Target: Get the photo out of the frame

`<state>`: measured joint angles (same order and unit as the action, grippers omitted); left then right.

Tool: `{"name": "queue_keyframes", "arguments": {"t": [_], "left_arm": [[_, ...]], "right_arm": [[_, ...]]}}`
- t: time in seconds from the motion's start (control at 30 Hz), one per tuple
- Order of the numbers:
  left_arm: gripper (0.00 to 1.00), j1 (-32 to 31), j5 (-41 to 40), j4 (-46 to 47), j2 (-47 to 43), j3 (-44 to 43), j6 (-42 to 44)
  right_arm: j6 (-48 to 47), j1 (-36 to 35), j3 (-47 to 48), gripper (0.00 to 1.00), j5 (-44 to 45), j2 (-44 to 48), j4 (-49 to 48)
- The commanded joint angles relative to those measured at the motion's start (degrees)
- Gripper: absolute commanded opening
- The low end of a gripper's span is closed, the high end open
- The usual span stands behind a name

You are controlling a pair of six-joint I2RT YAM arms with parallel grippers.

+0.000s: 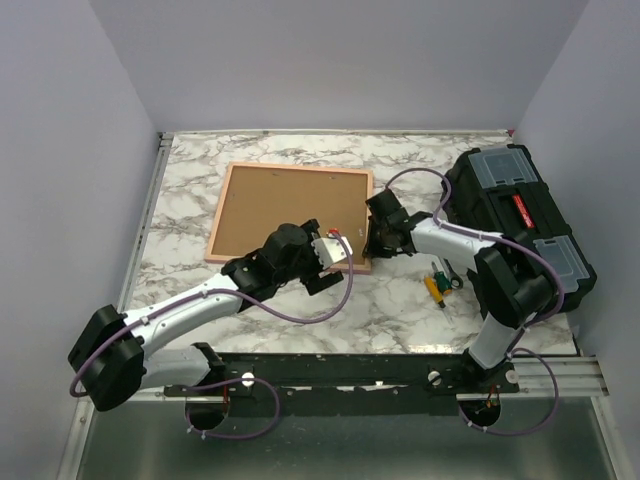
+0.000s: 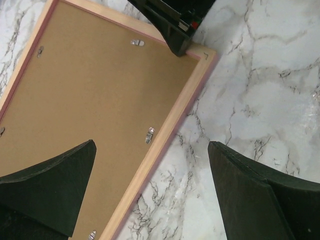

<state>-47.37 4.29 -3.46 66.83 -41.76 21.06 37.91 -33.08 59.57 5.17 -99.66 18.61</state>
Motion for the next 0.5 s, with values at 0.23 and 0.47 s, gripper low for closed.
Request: {"name": "queue_keyframes", "arguments": {"t": [0.23,0.47], "left_arm": [[0.99,-1.9,-3.2,-5.0,6.6,-5.4,2.9],[0.99,-5.0,-20.1,1.4,12.1,-3.3,9.1]], "right_arm": [[-4.0,0.2,18.4,0.01,-4.1,4.2,19.8],[-3.7,1.0,20.7,0.01,-7.3,5.6,22.6]]}}
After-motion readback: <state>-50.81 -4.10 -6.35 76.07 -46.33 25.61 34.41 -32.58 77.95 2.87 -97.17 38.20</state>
